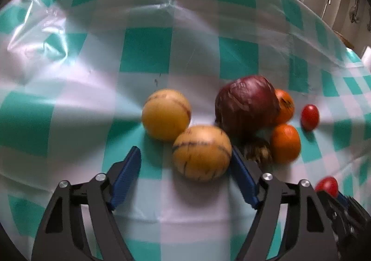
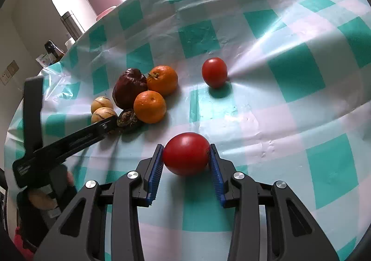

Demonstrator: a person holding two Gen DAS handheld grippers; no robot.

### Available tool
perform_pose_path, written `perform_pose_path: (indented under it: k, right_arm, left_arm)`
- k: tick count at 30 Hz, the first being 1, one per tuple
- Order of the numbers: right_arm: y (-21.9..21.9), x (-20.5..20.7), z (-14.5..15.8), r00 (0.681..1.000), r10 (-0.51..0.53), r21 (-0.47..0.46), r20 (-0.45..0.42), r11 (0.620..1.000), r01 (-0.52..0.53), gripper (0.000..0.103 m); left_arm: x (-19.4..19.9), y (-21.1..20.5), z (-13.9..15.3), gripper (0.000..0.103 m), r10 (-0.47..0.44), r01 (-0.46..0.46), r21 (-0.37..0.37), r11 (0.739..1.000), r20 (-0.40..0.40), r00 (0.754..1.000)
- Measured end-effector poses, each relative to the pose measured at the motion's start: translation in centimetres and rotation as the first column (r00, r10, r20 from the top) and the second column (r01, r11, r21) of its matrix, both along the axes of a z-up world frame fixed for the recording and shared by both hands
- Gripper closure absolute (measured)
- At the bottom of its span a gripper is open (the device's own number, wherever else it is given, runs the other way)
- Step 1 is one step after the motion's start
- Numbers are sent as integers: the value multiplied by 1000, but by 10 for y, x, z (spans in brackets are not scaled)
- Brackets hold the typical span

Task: Organize fruits
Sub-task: 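Grasp the yellow striped fruit with the left gripper while the right gripper holds the tomato, then carry the tomato and yellow fruit in both grippers down into the white box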

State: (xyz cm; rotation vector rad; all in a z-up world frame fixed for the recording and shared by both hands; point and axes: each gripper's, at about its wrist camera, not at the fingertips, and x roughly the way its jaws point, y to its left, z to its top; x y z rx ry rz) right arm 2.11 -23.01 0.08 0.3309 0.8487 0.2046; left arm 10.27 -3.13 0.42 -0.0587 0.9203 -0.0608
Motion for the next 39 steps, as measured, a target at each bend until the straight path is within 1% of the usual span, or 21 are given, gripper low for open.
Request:
perform_pose_path:
  k: [1,3,5,9,12,14,16,18,20,23,25,28,34,39]
  right_arm:
    - [0,0,0,1000,0,3,0,1000,0,65]
    - [0,0,0,1000,1,7,1,1000,-1,65]
    - [-1,0,-1,1000,2,12,3,1000,-2,65]
    - [-3,-3,0,1000,2,28,20,1000,-3,65]
    - [-6,-7,1,999,7,52,40,999,-9,65]
    - [-9,-8,2,999,6,75,53,997,-10,65]
    - [-12,-9,2,998,0,92,56,996,-6,65]
    - [-13,-9,2,998,0,104,63,995,-7,65]
    - [-14,-10,3,997,0,114,72,993,-8,65]
    - [-15,-15,5,996,4,129,90,991,-16,65]
    - [-15,-24,7,994,9,134,112,991,-24,65]
    - [-12,-43,10,991,16,143,132,989,-34,65]
    - [-2,-74,12,989,38,137,145,989,-58,65]
    - [2,-93,14,988,66,140,142,986,-86,65]
  left_arm:
    - [1,-3,0,37,-3,3,10,1000,3,1000]
    - [-3,-10,1,56,-34,34,9,999,16,999]
    - [-11,-11,2,56,-37,37,8,999,25,999]
    - [-35,2,4,57,-48,50,-52,997,31,998]
    - [-63,12,8,57,-47,53,-93,994,70,996]
    - [-81,14,11,57,-34,45,-100,994,107,994]
    - [-93,24,15,57,-27,43,-143,989,113,993]
    - [-98,28,16,57,-13,34,-164,986,127,992]
    - [-100,32,19,57,-7,31,-164,986,146,989]
    - [-98,33,18,57,-4,29,-173,985,139,990]
    - [-97,32,18,57,-7,31,-177,984,134,991]
    - [-100,31,23,57,-12,38,-173,984,154,988]
    - [-119,28,33,57,-32,60,-142,988,195,980]
    - [-146,23,40,56,-48,74,-108,991,231,972]
